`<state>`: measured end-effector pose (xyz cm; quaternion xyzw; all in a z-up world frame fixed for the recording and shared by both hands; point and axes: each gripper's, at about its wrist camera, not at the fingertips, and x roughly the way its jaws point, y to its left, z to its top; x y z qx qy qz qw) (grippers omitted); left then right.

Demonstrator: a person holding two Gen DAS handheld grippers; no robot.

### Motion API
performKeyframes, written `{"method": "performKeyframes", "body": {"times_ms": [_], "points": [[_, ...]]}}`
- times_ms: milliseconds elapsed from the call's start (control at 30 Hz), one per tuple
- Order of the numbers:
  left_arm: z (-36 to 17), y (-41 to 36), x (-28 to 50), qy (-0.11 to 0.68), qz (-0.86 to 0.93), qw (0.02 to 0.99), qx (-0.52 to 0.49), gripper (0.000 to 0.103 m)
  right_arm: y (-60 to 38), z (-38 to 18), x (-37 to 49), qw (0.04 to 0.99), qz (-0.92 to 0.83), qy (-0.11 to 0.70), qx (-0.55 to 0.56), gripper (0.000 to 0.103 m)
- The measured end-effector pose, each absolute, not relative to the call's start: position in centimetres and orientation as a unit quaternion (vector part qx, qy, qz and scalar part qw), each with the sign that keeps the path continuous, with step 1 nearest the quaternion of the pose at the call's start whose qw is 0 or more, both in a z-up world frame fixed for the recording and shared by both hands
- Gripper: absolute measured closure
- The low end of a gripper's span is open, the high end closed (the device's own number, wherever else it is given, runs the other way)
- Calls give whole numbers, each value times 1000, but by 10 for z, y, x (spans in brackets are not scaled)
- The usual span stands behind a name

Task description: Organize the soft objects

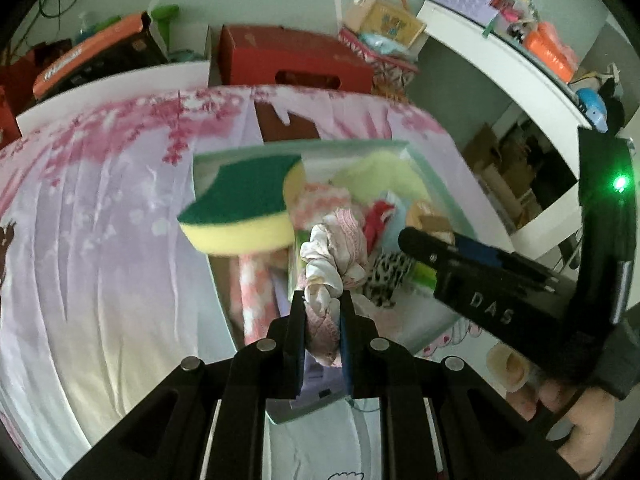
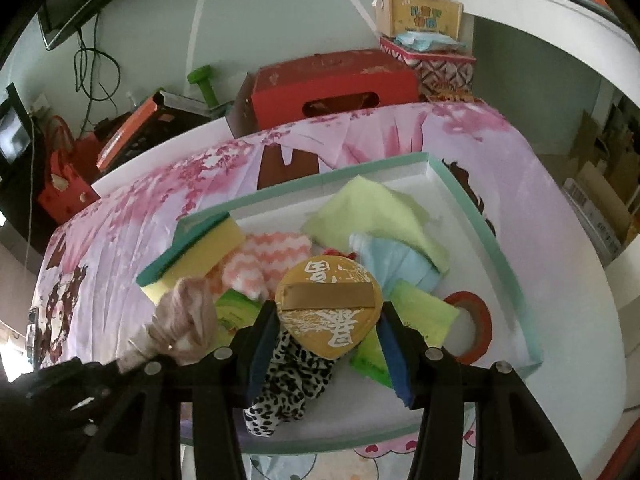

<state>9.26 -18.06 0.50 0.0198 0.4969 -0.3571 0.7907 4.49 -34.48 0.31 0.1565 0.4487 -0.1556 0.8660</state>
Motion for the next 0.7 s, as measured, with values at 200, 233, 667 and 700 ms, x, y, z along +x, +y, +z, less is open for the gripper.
{"method": "performKeyframes", "body": {"times_ms": [200, 233, 667, 700], "points": [[-1, -174, 89, 513, -349, 784, 11, 50, -343, 3, 44, 865, -155, 449, 161, 38], [1, -171, 88, 511, -349, 786, 7, 49, -342, 3, 43, 865, -156, 450, 160, 38], [7, -109, 87, 481, -233, 845, 5, 9, -309, 9, 20, 874, -151, 442, 136, 0], [5, -105, 85, 476, -219, 852, 13, 7, -307, 10, 17, 875, -149, 440, 137, 0]]}}
